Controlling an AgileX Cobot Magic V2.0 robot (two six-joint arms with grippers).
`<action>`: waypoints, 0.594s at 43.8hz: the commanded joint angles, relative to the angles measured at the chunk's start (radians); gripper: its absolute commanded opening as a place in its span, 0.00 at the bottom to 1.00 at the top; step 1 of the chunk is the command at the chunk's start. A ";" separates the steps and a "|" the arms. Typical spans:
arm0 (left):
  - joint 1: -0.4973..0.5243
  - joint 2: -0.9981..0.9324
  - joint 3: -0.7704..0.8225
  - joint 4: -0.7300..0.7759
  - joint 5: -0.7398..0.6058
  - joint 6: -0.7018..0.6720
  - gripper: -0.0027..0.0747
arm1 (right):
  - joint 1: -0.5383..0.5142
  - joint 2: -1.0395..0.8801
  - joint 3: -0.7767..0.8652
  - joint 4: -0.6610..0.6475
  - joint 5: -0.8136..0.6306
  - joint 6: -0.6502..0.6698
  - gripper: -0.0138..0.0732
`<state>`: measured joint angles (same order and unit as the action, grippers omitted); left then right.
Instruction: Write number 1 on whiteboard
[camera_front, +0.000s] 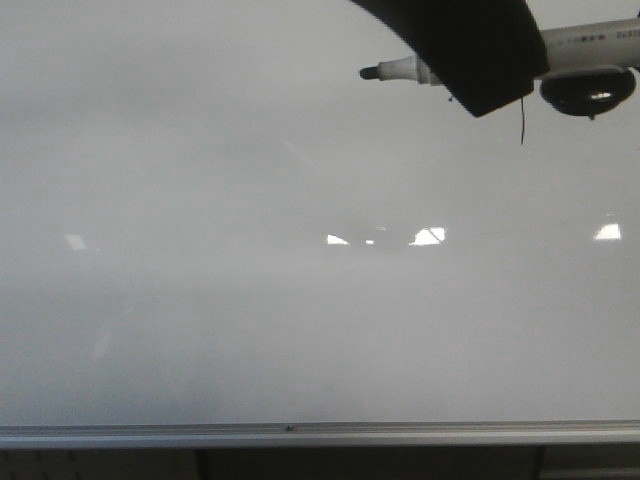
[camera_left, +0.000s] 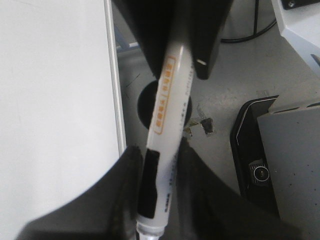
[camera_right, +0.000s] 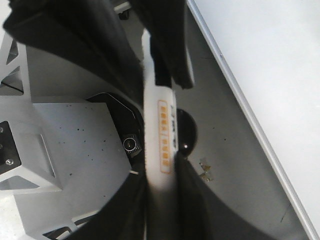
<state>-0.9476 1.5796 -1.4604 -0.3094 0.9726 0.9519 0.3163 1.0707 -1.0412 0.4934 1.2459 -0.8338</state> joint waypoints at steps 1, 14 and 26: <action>-0.006 -0.039 -0.033 -0.032 -0.040 -0.010 0.10 | 0.003 -0.010 -0.032 0.043 -0.025 0.001 0.13; 0.000 -0.039 -0.033 -0.021 -0.013 -0.012 0.04 | 0.003 -0.010 -0.032 0.043 -0.030 0.001 0.53; 0.000 -0.051 -0.033 0.210 -0.018 -0.266 0.04 | -0.025 -0.061 -0.032 -0.003 -0.085 0.025 0.80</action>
<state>-0.9499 1.5796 -1.4604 -0.1715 0.9895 0.8020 0.3115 1.0518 -1.0412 0.4794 1.2125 -0.8253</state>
